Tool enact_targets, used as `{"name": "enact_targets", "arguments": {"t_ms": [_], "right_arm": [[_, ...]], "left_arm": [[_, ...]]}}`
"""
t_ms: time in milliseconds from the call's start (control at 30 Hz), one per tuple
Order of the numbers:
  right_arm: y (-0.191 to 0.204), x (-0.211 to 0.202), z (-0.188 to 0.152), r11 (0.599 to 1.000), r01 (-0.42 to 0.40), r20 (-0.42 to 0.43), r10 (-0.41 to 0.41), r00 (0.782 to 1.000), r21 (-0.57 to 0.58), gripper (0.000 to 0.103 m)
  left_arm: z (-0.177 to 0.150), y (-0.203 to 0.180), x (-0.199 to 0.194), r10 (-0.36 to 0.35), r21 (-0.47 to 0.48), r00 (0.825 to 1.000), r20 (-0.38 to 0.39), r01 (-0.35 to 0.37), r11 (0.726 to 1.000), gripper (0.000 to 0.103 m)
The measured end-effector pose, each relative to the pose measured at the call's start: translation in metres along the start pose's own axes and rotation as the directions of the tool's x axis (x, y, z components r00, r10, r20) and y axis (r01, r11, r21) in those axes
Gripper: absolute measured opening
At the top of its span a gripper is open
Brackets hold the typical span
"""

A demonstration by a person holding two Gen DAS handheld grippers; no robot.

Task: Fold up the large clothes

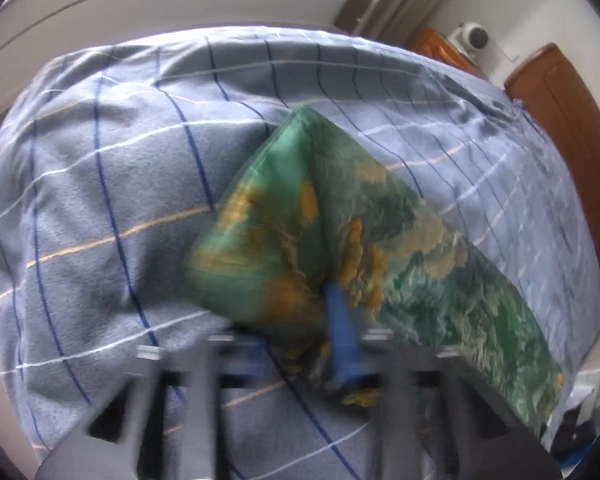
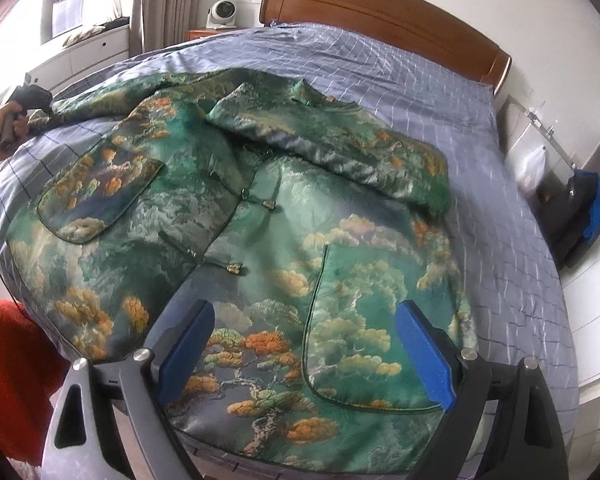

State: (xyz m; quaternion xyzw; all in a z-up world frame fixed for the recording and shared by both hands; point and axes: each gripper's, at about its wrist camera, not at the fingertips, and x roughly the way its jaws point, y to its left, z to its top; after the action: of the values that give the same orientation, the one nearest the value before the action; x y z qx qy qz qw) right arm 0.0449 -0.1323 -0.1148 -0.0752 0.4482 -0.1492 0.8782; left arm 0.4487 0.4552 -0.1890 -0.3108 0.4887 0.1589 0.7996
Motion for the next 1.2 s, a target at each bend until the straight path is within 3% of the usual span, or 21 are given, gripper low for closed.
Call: {"name": "enact_targets", "arguments": {"t_ms": [67,133,200,267,333,367,433,500,533,633,733,833,867,933,1067,1133,1200], "right_arm": [[0.000,0.003,-0.004,1.000,-0.010,-0.005,0.010,1.000,0.000,0.091],[0.000,0.003,-0.007,1.000,-0.022,-0.002,0.022,1.000,0.002,0.091],[-0.001,0.002,-0.010,0.999,-0.038,0.007,0.037,0.999,0.009,0.091],[-0.004,0.000,-0.012,0.998,-0.057,0.022,0.057,0.998,0.020,0.091],[-0.008,-0.002,-0.015,0.997,-0.074,0.041,0.072,0.997,0.037,0.091],[-0.011,-0.003,-0.016,0.996,-0.077,0.050,0.075,0.996,0.045,0.091],[-0.018,-0.006,-0.020,0.995,-0.078,0.064,0.074,0.995,0.061,0.091],[-0.026,-0.009,-0.024,0.993,-0.080,0.075,0.074,0.994,0.082,0.091],[-0.031,-0.011,-0.027,0.992,-0.082,0.079,0.075,0.994,0.098,0.091],[-0.046,-0.017,-0.035,0.987,-0.084,0.090,0.072,0.993,0.134,0.091],[-0.061,-0.021,-0.043,0.985,-0.078,0.099,0.063,0.993,0.156,0.091],[-0.079,-0.022,-0.054,0.980,-0.055,0.097,0.037,0.995,0.189,0.091],[-0.085,-0.022,-0.057,0.979,-0.049,0.094,0.031,0.995,0.200,0.091],[-0.097,-0.020,-0.064,0.973,-0.038,0.086,0.019,0.996,0.226,0.091],[-0.117,-0.017,-0.078,0.963,-0.015,0.068,-0.004,0.998,0.270,0.091],[-0.123,-0.014,-0.082,0.957,-0.010,0.057,-0.007,0.998,0.289,0.091],[-0.128,-0.012,-0.085,0.952,-0.012,0.049,-0.003,0.999,0.306,0.091]], "left_arm": [[0.001,-0.004,-0.012,0.002,0.004,0.999,0.039,-0.002,1.000,0.009],[0.004,-0.025,-0.038,0.033,0.085,0.994,0.106,-0.042,0.996,0.008],[0.003,-0.065,-0.075,0.050,0.217,0.979,0.200,-0.094,0.972,0.008],[-0.006,-0.105,-0.111,0.024,0.335,0.960,0.279,-0.121,0.934,0.008],[-0.030,-0.169,-0.161,-0.048,0.487,0.929,0.366,-0.147,0.861,0.008],[-0.037,-0.190,-0.173,-0.075,0.527,0.921,0.383,-0.151,0.836,0.008],[-0.078,-0.253,-0.212,-0.176,0.644,0.893,0.414,-0.151,0.750,0.008],[-0.112,-0.295,-0.233,-0.248,0.716,0.876,0.414,-0.145,0.683,0.008],[-0.143,-0.325,-0.245,-0.301,0.766,0.866,0.400,-0.136,0.628,0.008],[-0.212,-0.379,-0.255,-0.390,0.849,0.854,0.344,-0.105,0.518,0.008],[-0.288,-0.418,-0.246,-0.438,0.910,0.858,0.268,-0.076,0.408,0.007],[-0.355,-0.444,-0.219,-0.436,0.949,0.877,0.200,-0.063,0.309,0.007],[-0.373,-0.448,-0.211,-0.428,0.956,0.885,0.182,-0.058,0.287,0.007],[-0.410,-0.456,-0.185,-0.398,0.967,0.908,0.133,-0.032,0.251,0.007],[-0.465,-0.459,-0.147,-0.341,0.976,0.933,0.113,-0.039,0.216,0.007],[-0.483,-0.460,-0.123,-0.297,0.975,0.947,0.122,-0.059,0.212,0.011],[-0.501,-0.458,-0.098,-0.241,0.981,0.964,0.110,-0.066,0.182,0.019]]}}
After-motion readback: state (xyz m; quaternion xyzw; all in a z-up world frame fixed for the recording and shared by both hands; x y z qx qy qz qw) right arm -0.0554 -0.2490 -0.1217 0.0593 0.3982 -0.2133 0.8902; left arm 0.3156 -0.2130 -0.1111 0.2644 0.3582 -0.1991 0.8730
